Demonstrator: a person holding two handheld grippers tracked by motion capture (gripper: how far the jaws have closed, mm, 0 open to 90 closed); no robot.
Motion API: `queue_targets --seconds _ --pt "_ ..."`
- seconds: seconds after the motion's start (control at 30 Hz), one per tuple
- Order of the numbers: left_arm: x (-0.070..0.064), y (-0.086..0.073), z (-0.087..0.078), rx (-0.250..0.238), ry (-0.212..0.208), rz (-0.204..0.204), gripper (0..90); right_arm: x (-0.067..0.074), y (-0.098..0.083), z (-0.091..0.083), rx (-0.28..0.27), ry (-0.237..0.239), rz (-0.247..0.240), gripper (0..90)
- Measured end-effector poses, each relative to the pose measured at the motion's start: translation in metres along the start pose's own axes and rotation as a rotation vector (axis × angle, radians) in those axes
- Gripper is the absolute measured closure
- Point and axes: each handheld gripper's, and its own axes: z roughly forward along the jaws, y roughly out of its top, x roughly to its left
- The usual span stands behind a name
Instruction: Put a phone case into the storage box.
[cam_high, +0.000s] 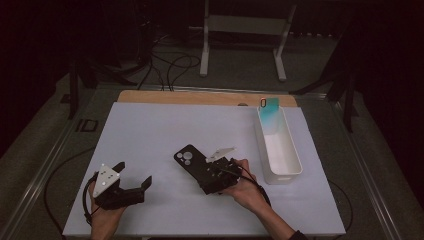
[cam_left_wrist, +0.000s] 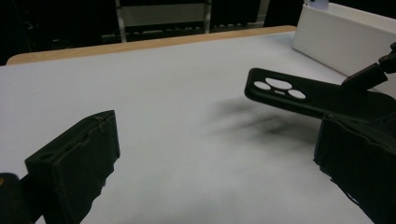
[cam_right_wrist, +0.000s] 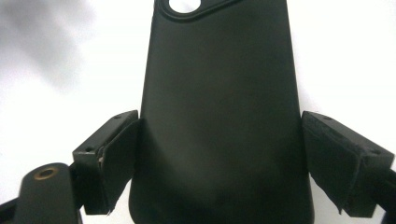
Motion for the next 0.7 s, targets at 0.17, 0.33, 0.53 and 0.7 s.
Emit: queue_targets --seconds 0.17,0.33,0.53,0.7 --pt "-0.010 0.012 0.003 0.006 -0.025 0.005 0.7 -0.006 0.001 -0.015 -0.067 0.003 0.027 14.7" --pt "-0.024 0.024 0.015 0.027 -0.066 0.023 0.7 -0.009 0.001 -0.027 -0.131 0.012 0.026 14.8" --pt "-0.038 0.038 0.036 0.058 -0.115 0.030 0.7 -0.008 0.000 -0.035 -0.184 0.020 0.007 14.8" --pt "-0.047 0.051 0.053 0.081 -0.154 0.011 0.7 -0.004 0.000 -0.041 -0.220 0.021 -0.016 14.8"
